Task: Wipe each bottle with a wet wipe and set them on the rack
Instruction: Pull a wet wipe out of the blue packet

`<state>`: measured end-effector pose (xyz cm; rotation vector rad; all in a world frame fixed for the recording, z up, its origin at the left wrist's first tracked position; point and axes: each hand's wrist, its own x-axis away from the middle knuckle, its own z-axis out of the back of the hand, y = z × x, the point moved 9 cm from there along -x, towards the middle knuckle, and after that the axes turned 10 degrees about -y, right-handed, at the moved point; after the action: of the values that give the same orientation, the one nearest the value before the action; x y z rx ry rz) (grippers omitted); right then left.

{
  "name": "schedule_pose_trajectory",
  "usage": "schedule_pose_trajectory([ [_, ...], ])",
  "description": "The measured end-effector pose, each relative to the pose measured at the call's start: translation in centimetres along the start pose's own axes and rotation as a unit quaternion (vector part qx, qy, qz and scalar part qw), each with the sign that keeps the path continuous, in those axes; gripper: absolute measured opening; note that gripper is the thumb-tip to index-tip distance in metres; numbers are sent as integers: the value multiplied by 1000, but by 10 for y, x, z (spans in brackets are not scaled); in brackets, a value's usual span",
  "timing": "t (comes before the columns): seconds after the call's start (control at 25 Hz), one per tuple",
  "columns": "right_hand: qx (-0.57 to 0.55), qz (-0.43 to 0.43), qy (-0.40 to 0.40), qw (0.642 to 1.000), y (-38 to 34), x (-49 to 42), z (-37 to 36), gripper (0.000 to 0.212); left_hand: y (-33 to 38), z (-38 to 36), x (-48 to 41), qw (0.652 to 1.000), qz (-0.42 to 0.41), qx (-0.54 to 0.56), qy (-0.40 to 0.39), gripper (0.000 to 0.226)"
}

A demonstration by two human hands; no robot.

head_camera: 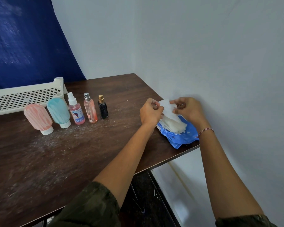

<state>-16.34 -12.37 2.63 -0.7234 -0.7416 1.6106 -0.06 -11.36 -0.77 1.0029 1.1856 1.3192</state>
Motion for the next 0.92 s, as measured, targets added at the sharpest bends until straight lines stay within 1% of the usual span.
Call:
schedule_pose_trajectory([
  [0.12, 62, -6, 20, 998, 3, 0, 3, 30, 2, 0, 1, 1000, 1, -5, 1, 13],
  [0.2, 71, -12, 19, 997, 6, -1, 3, 25, 1, -1, 1, 1000, 12, 3, -2, 15],
  [0.28, 5, -23, -4, 1000, 11, -1, -2, 25, -2, -2, 1, 999, 30, 12, -7, 12],
  [0.36, -96, -38, -46, 994, 14, 1, -11, 35, -4, -4, 1, 998, 45, 32, -17, 11],
  [0.4, -116, -41, -57, 991, 15, 1, -13, 41, -5, -5, 1, 998, 51, 38, -21, 10],
  [0.48, -118, -41, -55, 991, 16, 1, -13, 47, -4, -5, 2, 998, 53, 28, -29, 4],
  [0.56, -118, -37, -38, 992, 17, 1, -11, 47, -3, -6, 2, 998, 50, 14, -42, 12],
  [0.68, -63, -34, -7, 997, 20, 1, -6, 45, 0, -6, 2, 998, 46, 12, -50, 18],
  [0.8, 53, -53, 5, 997, 24, -1, -4, 46, 4, -1, -1, 998, 50, 14, -48, 18],
  [0.92, 132, -54, 8, 990, 24, -2, -6, 47, 7, 6, -3, 997, 51, 23, -45, 16],
])
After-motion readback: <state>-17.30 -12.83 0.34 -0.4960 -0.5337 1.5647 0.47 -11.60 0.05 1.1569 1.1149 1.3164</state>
